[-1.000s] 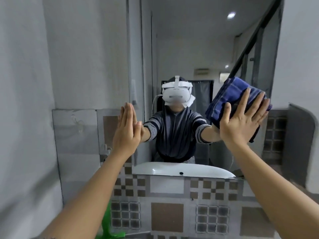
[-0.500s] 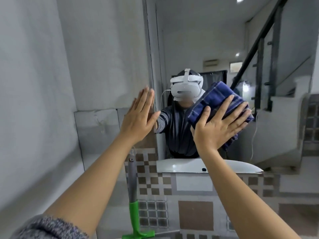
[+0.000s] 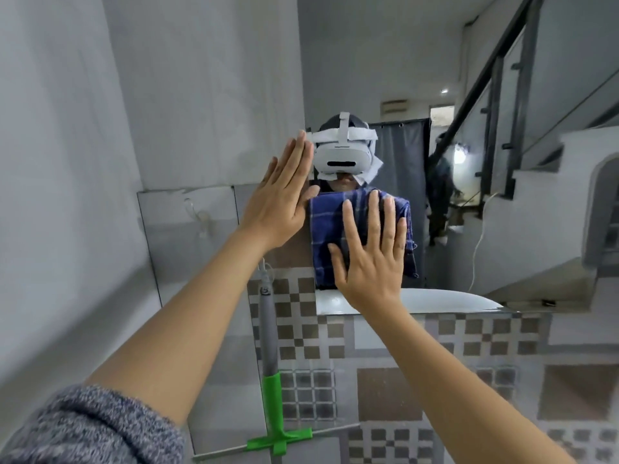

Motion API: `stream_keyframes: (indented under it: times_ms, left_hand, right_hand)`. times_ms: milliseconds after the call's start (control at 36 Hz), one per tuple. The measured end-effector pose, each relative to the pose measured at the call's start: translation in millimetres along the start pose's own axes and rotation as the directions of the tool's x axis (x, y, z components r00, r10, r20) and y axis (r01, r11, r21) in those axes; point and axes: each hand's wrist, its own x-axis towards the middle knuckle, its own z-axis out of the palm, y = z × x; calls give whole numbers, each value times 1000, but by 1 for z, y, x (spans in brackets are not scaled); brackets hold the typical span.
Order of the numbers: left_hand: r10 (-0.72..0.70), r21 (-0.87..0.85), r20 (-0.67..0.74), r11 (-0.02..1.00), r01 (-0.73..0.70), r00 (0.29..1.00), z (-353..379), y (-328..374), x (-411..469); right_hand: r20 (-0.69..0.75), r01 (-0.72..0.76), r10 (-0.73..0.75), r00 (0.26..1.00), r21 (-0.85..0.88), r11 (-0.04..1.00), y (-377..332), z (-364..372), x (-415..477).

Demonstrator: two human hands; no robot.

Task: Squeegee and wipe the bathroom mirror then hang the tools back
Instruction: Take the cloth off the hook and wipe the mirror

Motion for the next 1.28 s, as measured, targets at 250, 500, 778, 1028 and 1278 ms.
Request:
stream_keyframes:
  times_ms: [250, 500, 778, 1028, 1278]
  left_hand:
    - [-36, -21, -59, 999, 35, 998, 1, 5, -1]
    - [-220, -91, -158, 974, 208, 963, 17, 37, -6]
    - [-397, -158, -234, 916, 368, 888, 40, 74, -12]
    - [-394, -122, -218, 919, 376, 893, 42, 71, -20]
    - [-291, -61, -164, 957, 285, 943, 39, 51, -25]
  right_hand:
    - [179, 477, -453, 873, -130, 869, 52, -16, -13]
    - [234, 361, -314, 920, -195, 912, 141, -52, -5]
    - [164, -598, 591, 790, -3, 801, 197, -56, -66]
    - [72, -850, 898, 434, 362, 382, 129, -29, -67]
    - [84, -744, 805, 587, 449, 495, 42, 1, -91]
